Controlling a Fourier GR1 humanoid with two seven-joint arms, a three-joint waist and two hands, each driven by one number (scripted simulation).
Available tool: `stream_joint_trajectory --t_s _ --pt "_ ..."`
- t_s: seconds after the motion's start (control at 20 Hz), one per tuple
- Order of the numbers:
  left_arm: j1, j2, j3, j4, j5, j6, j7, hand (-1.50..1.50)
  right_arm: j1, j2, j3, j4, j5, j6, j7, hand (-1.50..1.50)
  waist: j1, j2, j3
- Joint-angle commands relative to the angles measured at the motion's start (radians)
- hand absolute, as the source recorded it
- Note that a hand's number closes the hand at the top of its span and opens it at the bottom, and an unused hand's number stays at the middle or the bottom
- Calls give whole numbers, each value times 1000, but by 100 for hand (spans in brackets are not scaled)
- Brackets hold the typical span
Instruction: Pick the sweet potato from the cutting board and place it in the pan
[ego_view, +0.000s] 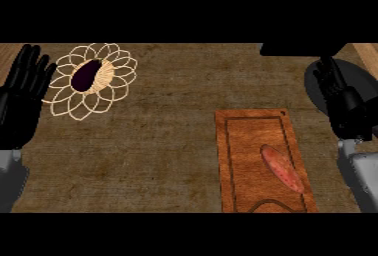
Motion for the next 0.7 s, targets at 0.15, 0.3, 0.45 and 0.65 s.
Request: stream_joint_trajectory --t_s 0.15,0.3,0.45,0.65 --pt "43 -86 -144 35 16 -53 73 0 -122 -24 308 -132 65 375 -136 150 47 3 -1" --pt "82 -111 -189 66 35 -77 106 0 -302 -190 324 -254 322 353 -242 150 48 -55 -29" --pt "110 -154 -241 80 48 -92 135 0 -180 -127 441 -218 310 445 -510 -150 15 1 5" --pt "165 -222 -298 45 14 -45 122 0 -131 -175 387 -148 303 481 -822 -150 1 -6 5"
